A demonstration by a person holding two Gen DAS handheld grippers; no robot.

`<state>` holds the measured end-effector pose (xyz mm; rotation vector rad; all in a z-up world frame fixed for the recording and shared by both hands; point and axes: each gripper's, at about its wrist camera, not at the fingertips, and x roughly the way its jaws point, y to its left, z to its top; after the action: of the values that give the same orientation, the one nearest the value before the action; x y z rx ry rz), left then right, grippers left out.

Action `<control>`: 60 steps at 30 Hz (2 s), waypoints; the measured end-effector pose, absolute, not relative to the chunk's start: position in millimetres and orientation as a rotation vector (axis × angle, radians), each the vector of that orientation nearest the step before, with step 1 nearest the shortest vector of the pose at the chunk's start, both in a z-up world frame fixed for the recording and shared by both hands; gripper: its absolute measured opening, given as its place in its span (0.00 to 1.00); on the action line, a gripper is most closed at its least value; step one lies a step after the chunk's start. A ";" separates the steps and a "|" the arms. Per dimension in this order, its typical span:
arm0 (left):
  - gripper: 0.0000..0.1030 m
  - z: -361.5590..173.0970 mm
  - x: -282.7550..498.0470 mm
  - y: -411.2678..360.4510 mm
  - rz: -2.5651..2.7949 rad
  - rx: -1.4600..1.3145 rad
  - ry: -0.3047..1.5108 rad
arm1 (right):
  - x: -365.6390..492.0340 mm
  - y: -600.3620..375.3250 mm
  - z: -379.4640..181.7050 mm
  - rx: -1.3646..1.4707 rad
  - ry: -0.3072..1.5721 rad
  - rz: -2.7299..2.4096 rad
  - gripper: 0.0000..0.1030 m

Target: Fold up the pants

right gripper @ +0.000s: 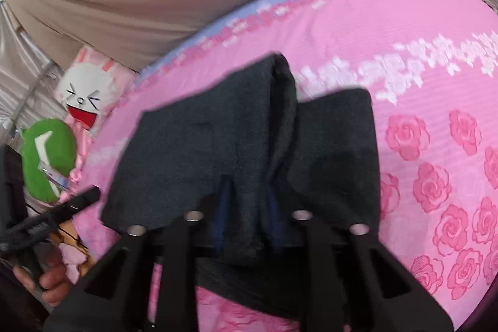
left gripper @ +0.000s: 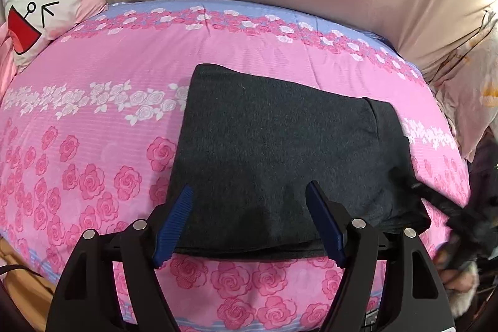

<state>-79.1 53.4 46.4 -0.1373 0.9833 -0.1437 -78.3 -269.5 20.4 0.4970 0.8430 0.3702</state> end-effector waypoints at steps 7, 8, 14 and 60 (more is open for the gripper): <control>0.76 47.4 -79.2 60.8 -0.152 -0.167 0.958 | -105.1 -279.8 24.7 0.298 0.889 0.214 0.23; 0.76 43.0 -76.7 59.2 -0.148 -0.167 0.974 | -100.0 -287.1 0.2 0.299 0.955 0.134 0.24; 0.76 29.9 -76.9 47.3 -0.133 -0.112 0.995 | -111.7 -286.7 54.9 0.344 0.747 0.152 0.27; 0.85 14.2 -84.6 80.0 -0.082 -0.234 1.005 | -126.9 -268.2 32.6 0.300 0.780 0.203 0.05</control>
<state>-84.6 80.0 14.2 -0.2341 1.0053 -0.0817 -126.9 -268.2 32.6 0.3000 0.7802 0.2035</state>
